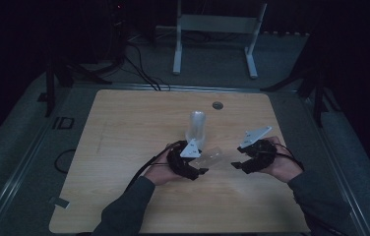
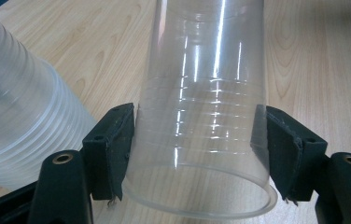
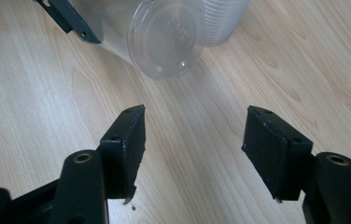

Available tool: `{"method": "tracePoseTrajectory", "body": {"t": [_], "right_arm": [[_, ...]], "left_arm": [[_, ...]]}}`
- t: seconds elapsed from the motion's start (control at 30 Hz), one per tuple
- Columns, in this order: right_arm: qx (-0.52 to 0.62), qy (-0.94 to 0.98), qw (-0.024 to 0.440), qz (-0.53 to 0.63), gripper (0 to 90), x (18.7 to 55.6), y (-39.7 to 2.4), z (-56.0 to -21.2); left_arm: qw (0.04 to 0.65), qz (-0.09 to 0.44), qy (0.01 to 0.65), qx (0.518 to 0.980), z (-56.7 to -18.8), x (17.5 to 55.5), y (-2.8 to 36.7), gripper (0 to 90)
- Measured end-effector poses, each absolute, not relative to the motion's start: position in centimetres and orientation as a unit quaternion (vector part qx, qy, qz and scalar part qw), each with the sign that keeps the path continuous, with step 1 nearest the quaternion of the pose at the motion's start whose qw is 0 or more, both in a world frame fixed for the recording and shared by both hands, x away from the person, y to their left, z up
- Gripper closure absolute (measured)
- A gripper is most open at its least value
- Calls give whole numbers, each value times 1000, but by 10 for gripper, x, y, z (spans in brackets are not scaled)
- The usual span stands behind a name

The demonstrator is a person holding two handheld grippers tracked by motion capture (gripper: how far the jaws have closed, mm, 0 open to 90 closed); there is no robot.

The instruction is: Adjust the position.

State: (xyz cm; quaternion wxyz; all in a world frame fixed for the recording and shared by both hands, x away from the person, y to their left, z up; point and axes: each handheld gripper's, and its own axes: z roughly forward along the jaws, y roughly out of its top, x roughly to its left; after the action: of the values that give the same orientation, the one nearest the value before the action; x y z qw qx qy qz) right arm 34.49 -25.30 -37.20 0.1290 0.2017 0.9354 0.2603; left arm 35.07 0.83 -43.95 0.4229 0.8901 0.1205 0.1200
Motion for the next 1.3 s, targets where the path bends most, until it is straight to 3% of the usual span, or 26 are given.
{"method": "tracePoseTrajectory", "body": {"t": [1.3], "right_arm": [[144, 964, 128, 185, 381, 345, -229, -372]], "left_arm": [[380, 125, 86, 912, -433, 348, 3, 312]]}}
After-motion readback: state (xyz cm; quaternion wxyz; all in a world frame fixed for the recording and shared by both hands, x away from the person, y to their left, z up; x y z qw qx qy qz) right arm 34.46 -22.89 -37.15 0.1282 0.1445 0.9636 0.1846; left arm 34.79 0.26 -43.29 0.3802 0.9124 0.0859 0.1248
